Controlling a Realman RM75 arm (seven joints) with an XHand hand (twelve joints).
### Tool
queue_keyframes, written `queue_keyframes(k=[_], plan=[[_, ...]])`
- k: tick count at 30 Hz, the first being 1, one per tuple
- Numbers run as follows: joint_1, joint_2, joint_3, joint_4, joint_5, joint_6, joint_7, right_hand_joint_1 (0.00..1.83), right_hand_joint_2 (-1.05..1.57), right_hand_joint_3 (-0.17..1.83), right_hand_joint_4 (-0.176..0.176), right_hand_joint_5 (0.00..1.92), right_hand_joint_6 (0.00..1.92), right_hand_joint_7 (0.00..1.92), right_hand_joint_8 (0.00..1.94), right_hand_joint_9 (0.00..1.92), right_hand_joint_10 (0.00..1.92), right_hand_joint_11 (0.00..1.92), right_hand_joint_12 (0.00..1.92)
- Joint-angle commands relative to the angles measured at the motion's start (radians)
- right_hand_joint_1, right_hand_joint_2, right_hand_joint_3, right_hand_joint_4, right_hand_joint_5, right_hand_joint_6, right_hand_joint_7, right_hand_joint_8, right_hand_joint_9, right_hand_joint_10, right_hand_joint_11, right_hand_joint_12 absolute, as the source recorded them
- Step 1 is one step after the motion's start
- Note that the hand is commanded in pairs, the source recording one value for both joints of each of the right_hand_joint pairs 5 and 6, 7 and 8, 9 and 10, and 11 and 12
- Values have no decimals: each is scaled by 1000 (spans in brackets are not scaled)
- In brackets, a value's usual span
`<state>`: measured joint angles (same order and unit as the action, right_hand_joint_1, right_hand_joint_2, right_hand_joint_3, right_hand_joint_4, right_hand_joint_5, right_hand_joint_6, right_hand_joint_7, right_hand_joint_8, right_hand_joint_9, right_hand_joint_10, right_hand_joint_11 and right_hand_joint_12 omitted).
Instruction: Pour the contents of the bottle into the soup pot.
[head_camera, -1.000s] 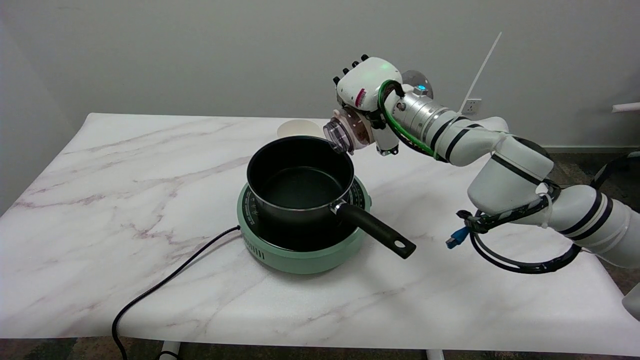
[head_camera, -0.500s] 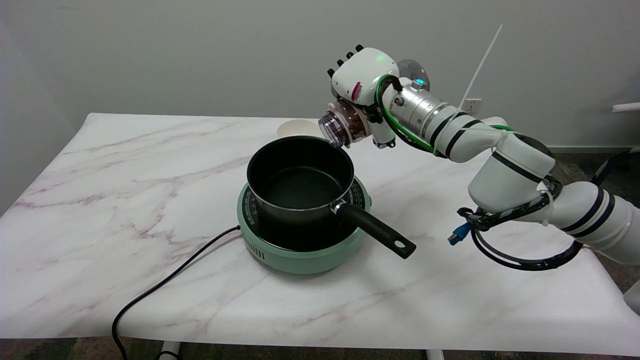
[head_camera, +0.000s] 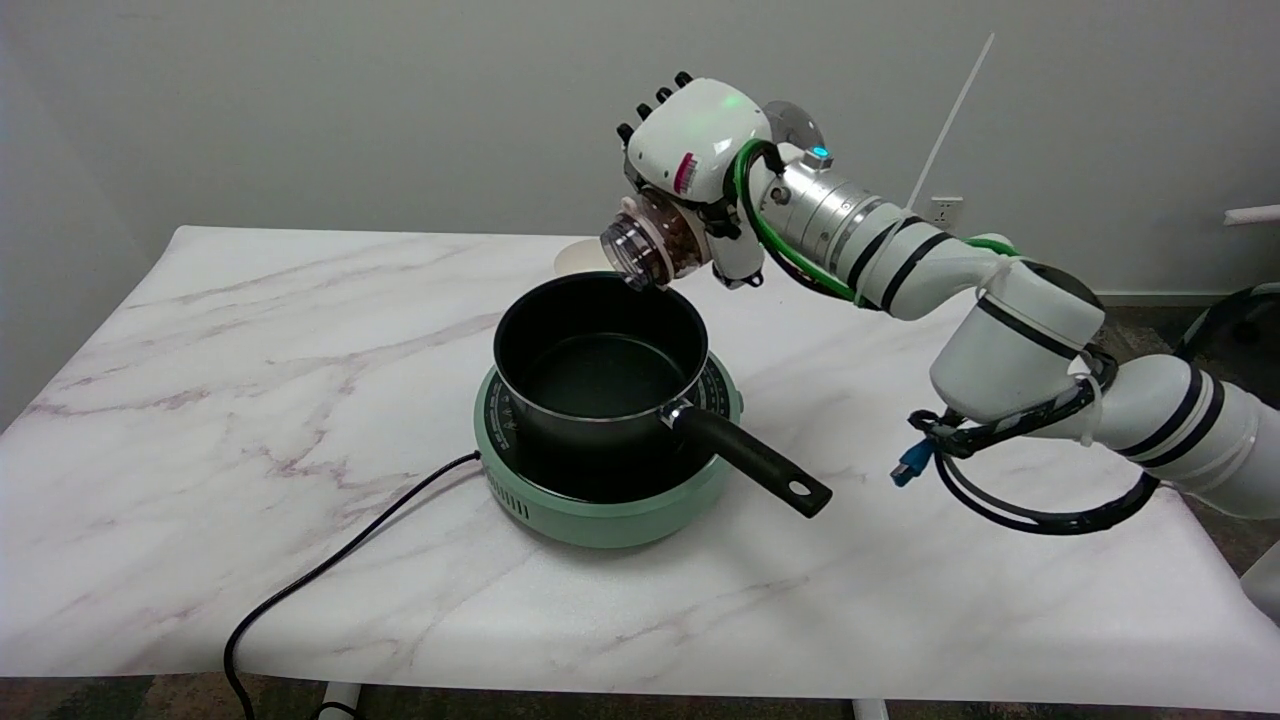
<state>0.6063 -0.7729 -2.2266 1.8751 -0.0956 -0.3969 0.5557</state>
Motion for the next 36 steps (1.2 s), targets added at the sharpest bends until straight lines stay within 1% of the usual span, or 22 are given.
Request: queue_keyframes(k=[1, 5, 12, 19, 25, 30, 36], plan=[[72, -5, -76, 3, -41, 42, 3, 1511, 43, 1189, 0, 1429, 1429, 1197, 1197, 1074, 1074, 847, 847], [87, -9, -90, 3, -91, 35, 11, 1514, 57, 1165, 0, 1445, 1445, 1194, 1194, 1073, 1073, 846, 846], [128, -6, -119, 3, -119, 34, 14, 1508, 120, 1118, 0, 1463, 1463, 1201, 1201, 1090, 1090, 867, 867], [155, 2, -161, 3, -142, 46, 26, 1464, 334, 940, 0, 1579, 1579, 1247, 1247, 1116, 1116, 913, 913], [146, 12, -175, 3, -247, 62, 115, 1452, 439, 859, 0, 1661, 1661, 1289, 1289, 1136, 1136, 951, 951], [145, 13, -173, 3, -193, 57, 117, 1447, 491, 832, 0, 1689, 1689, 1305, 1305, 1145, 1145, 969, 969], [155, 15, -175, 3, -191, 54, 117, 1448, 525, 801, 0, 1680, 1680, 1303, 1303, 1150, 1150, 972, 972]])
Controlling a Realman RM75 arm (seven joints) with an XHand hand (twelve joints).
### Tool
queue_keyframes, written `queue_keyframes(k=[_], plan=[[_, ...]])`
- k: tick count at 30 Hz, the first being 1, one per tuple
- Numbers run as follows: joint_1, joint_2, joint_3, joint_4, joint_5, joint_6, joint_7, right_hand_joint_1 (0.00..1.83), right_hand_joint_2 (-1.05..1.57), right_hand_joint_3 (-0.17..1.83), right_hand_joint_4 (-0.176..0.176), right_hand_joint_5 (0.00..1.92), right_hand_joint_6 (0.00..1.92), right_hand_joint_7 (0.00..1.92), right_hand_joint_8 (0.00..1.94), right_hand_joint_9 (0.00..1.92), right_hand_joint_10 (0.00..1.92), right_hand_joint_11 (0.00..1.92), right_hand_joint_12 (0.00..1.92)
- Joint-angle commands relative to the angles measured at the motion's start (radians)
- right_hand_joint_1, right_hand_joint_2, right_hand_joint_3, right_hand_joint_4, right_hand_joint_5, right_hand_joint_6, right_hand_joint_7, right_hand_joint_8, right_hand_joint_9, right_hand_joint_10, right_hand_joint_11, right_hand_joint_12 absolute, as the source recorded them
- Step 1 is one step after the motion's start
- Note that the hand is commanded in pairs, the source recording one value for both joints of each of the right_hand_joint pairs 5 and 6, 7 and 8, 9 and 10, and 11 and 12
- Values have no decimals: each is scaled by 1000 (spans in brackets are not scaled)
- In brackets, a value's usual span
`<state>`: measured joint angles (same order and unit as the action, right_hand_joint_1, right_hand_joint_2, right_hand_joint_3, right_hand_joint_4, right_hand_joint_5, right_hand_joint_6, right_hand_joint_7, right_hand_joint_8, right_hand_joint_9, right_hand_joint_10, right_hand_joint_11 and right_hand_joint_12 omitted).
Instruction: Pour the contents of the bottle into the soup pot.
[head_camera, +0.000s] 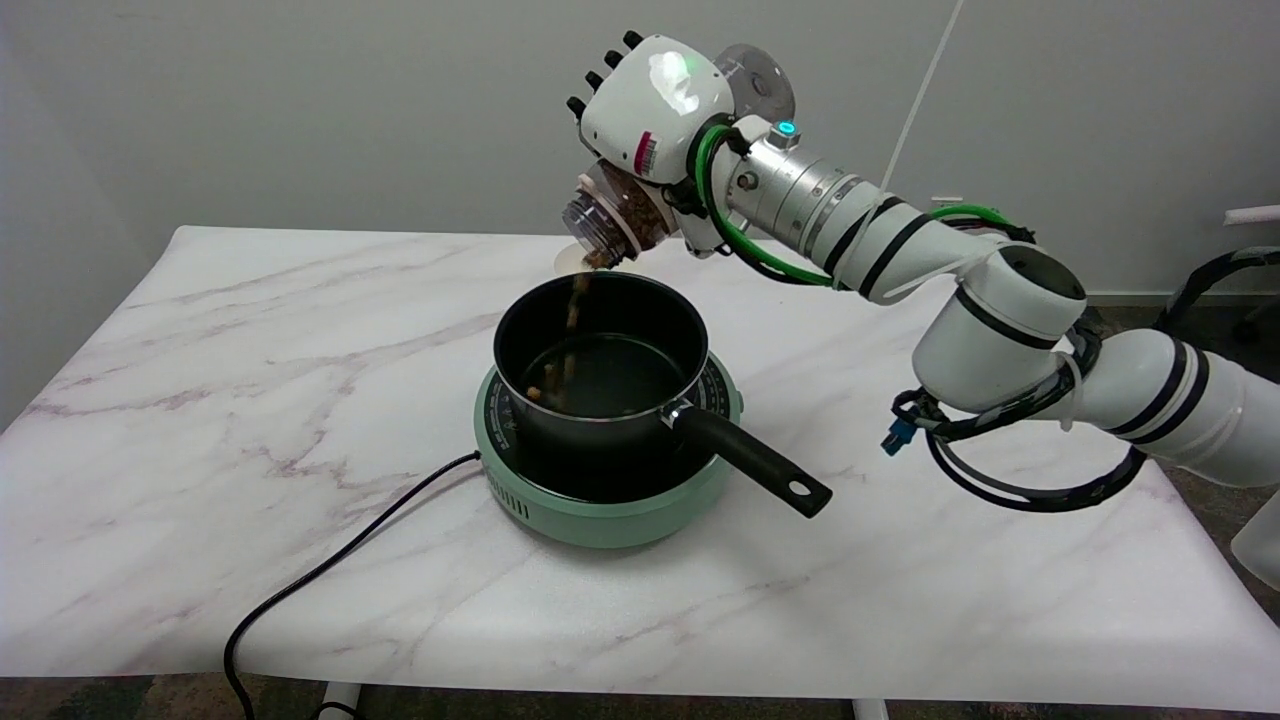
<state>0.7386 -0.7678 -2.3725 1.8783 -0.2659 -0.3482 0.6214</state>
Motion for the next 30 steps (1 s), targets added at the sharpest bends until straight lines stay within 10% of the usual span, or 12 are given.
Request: queue_keyframes(k=[1, 30], plan=[[24, 13, -30, 0, -19, 6, 51, 1448, 525, 801, 0, 1678, 1678, 1303, 1303, 1150, 1150, 973, 973], [102, 57, -105, -4, -50, -23, 47, 1409, 788, 672, 0, 1729, 1729, 1398, 1398, 1223, 1223, 1053, 1053]])
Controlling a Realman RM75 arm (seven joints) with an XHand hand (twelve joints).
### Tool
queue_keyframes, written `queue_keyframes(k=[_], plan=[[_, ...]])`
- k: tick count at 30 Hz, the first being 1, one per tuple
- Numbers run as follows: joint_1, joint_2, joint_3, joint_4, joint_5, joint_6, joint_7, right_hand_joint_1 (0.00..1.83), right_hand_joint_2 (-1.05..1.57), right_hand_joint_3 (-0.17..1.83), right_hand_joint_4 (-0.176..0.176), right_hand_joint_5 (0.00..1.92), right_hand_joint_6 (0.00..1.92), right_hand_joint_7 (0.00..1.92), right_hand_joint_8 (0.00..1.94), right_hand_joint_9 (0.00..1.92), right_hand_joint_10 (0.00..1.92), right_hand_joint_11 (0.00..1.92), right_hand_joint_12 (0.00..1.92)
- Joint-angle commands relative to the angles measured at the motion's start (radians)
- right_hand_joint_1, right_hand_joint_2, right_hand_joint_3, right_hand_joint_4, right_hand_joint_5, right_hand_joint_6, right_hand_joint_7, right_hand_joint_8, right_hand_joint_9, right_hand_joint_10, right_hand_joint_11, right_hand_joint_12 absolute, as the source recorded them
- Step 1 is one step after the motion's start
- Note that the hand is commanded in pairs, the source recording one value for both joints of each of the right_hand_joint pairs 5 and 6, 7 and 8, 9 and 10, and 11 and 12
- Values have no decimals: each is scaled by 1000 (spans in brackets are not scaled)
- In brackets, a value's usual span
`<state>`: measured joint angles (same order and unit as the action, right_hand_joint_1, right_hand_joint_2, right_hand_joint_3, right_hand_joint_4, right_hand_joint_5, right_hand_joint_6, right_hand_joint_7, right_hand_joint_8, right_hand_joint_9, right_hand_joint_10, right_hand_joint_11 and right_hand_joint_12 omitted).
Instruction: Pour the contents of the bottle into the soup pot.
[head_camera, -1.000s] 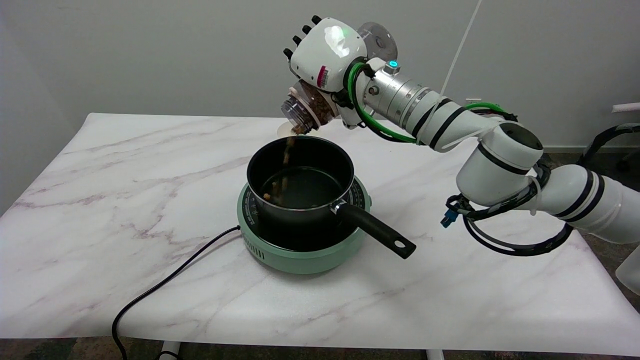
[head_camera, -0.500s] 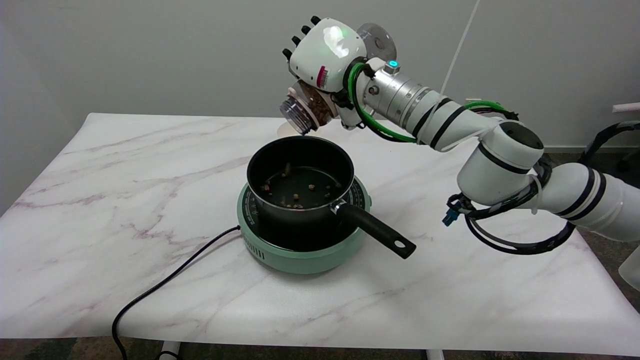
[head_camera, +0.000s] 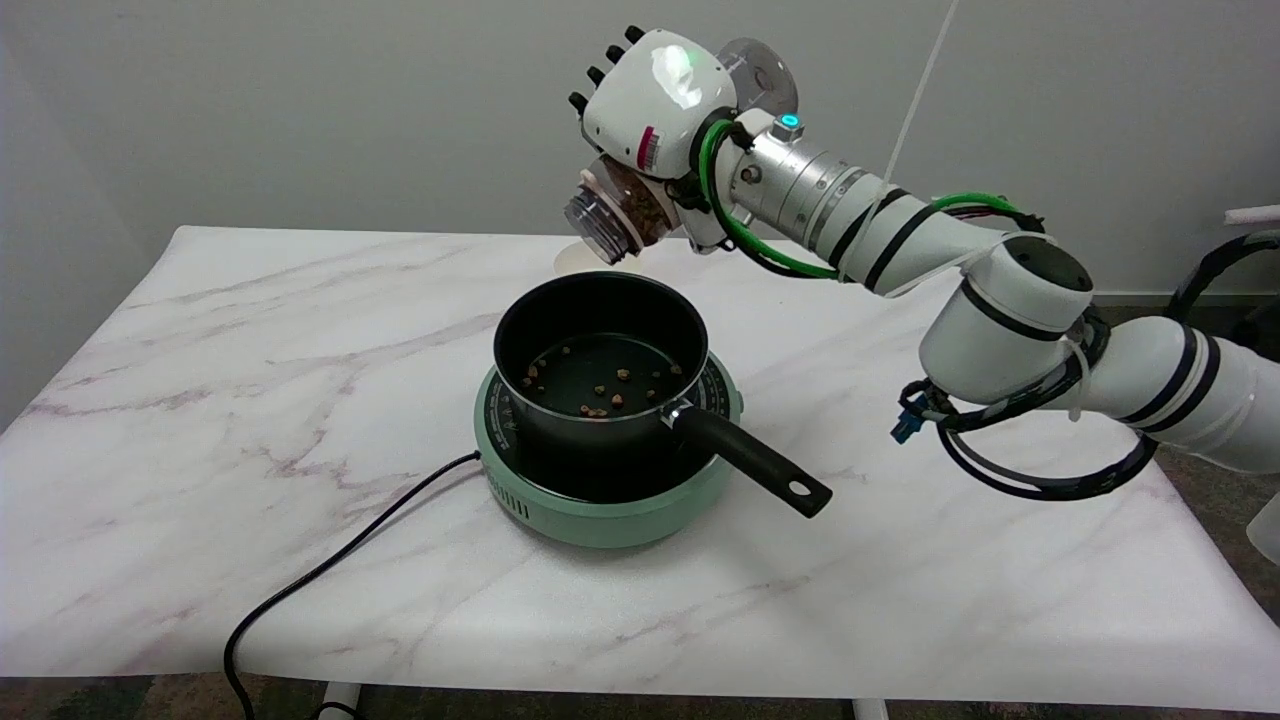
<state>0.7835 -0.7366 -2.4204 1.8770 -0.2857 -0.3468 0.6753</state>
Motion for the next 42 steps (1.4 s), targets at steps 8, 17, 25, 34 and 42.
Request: queue_keyframes(k=[8, 17, 25, 34, 42], plan=[[88, 49, -88, -4, -53, -17, 11, 1400, 815, 653, 0, 1719, 1719, 1404, 1404, 1227, 1227, 1058, 1058], [78, 63, -86, -6, -87, 8, 32, 1395, 823, 653, 0, 1743, 1743, 1406, 1406, 1226, 1226, 1058, 1058], [81, 80, -83, -7, -116, 46, 117, 1389, 754, 629, 0, 1682, 1682, 1368, 1368, 1197, 1197, 1020, 1020], [88, 89, -88, -7, -114, 45, 119, 1398, 723, 615, 0, 1627, 1627, 1348, 1348, 1190, 1190, 1018, 1018], [92, 99, -91, -9, -108, 42, 118, 1401, 798, 574, 0, 1607, 1607, 1373, 1373, 1216, 1216, 1048, 1048]])
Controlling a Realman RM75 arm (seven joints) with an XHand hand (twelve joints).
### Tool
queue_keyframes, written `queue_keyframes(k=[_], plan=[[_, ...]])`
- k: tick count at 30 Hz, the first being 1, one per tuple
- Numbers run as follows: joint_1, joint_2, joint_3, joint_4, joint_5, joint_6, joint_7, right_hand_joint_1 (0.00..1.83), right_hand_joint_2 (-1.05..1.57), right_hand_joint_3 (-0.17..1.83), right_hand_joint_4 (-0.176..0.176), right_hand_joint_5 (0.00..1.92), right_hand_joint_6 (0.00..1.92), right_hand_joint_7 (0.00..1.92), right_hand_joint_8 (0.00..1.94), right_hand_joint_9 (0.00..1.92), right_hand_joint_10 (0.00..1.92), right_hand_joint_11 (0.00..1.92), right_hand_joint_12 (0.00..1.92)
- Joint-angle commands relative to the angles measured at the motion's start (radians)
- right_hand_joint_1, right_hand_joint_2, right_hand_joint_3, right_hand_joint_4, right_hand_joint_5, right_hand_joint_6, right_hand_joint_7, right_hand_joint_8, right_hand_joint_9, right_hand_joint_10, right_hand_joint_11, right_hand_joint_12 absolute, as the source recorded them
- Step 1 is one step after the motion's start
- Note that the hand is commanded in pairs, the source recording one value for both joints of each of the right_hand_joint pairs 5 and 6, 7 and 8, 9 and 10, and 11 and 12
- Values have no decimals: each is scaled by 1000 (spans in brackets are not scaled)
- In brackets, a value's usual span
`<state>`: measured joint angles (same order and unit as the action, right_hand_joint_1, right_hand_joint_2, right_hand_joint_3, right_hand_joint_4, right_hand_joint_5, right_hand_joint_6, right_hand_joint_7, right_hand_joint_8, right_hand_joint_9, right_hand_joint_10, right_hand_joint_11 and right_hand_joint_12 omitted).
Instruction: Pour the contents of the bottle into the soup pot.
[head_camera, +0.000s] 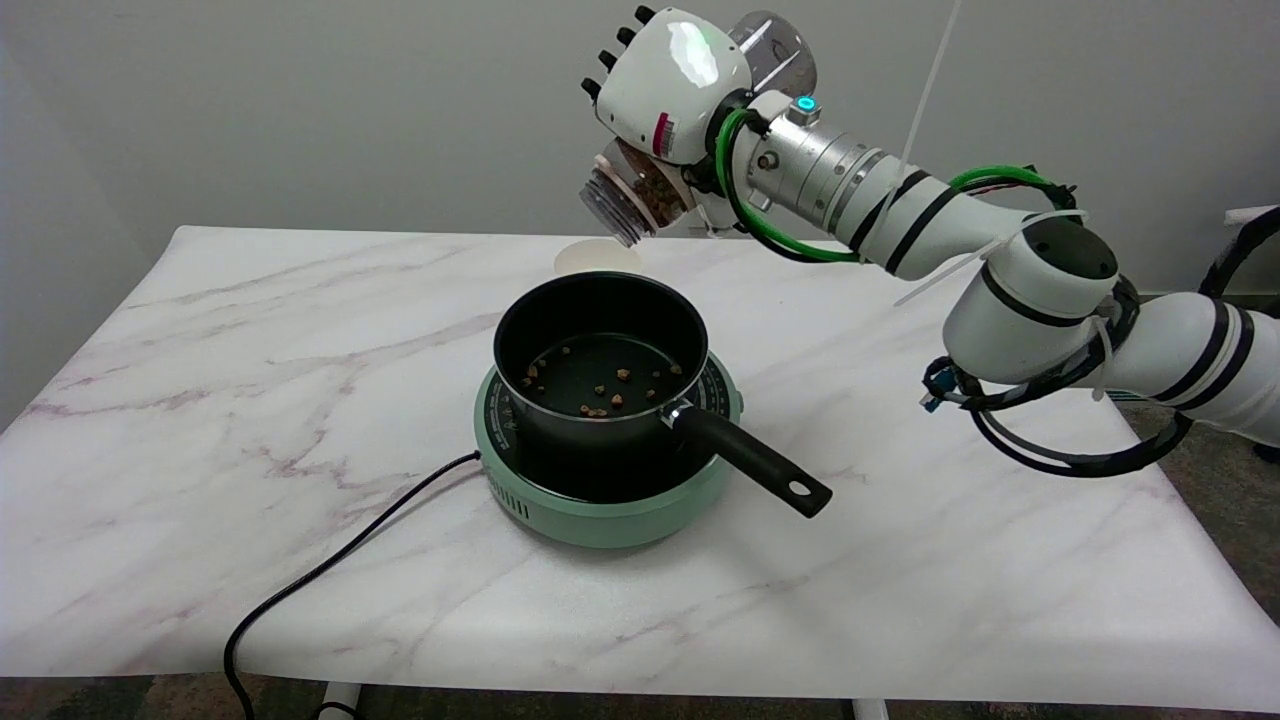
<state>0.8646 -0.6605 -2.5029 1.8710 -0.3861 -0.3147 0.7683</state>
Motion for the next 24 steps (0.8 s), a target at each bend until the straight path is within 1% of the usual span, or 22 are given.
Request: queue_keyframes(k=[1, 5, 9, 11, 16, 24], plan=[[16, 26, -13, -2, -5, 12, 30, 1401, 821, 566, 0, 1607, 1607, 1378, 1378, 1222, 1222, 1057, 1057], [34, 35, -32, 0, -8, 12, 32, 1422, 863, 560, 0, 1571, 1571, 1403, 1403, 1235, 1235, 1091, 1091], [70, 50, -74, 0, -4, 14, 39, 1473, 743, 659, 0, 1461, 1461, 1375, 1375, 1219, 1219, 1070, 1070], [93, 58, -96, 0, -3, 15, 41, 1487, 675, 724, 0, 1438, 1438, 1358, 1358, 1206, 1206, 1057, 1057], [93, 71, -94, -1, -15, 26, 42, 1497, 601, 791, 0, 1430, 1430, 1346, 1346, 1197, 1197, 1046, 1046], [86, 79, -94, -1, -29, 27, 39, 1500, 587, 802, 0, 1429, 1429, 1350, 1350, 1197, 1197, 1045, 1045]])
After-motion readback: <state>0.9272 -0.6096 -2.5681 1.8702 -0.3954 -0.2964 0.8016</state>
